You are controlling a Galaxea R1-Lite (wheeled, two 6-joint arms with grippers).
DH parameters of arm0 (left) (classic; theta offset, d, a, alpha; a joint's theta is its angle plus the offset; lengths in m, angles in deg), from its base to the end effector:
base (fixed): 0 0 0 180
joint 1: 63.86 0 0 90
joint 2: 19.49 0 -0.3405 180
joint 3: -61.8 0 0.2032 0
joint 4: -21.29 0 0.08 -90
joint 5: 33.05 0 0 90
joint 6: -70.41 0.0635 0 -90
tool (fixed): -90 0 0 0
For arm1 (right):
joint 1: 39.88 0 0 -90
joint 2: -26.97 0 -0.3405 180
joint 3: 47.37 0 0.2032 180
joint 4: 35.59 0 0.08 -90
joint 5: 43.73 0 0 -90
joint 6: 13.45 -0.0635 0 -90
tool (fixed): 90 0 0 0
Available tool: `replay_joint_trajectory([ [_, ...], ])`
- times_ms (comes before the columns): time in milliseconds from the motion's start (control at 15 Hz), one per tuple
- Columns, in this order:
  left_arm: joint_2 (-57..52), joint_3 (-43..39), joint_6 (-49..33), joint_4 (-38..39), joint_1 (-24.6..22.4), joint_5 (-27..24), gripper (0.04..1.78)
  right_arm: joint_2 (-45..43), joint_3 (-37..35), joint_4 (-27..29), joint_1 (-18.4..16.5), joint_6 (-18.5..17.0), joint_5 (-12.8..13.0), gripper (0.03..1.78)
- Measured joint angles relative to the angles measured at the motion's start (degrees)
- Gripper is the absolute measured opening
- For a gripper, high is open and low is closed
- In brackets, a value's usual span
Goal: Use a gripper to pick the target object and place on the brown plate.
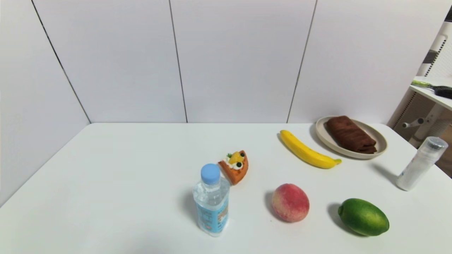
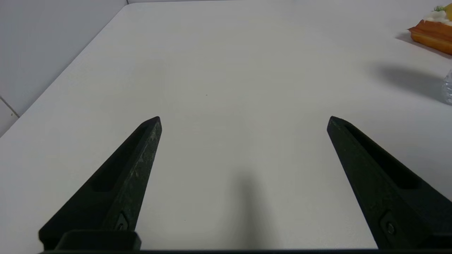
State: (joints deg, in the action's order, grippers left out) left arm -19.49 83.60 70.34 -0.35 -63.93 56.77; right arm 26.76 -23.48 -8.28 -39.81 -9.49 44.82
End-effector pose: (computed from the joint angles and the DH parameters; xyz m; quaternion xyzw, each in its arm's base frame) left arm -0.0083 -0.0002 0.0759 -0.0006 -0.0014 -0.0010 1.0000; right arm -0.0118 0.0016 0.0737 -0.0342 0.0275 0.0142 0.9989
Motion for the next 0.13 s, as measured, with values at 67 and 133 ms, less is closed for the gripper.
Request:
replay_joint_trajectory([
  [67,0.0,0.0,0.0,0.0,0.0,0.0,1.69,0.0,0.0,0.0,0.0,0.0,0.0,1.69],
  [133,0.0,0.0,0.0,0.0,0.0,0.0,1.69,0.0,-0.1,0.0,0.0,0.0,0.0,1.69],
])
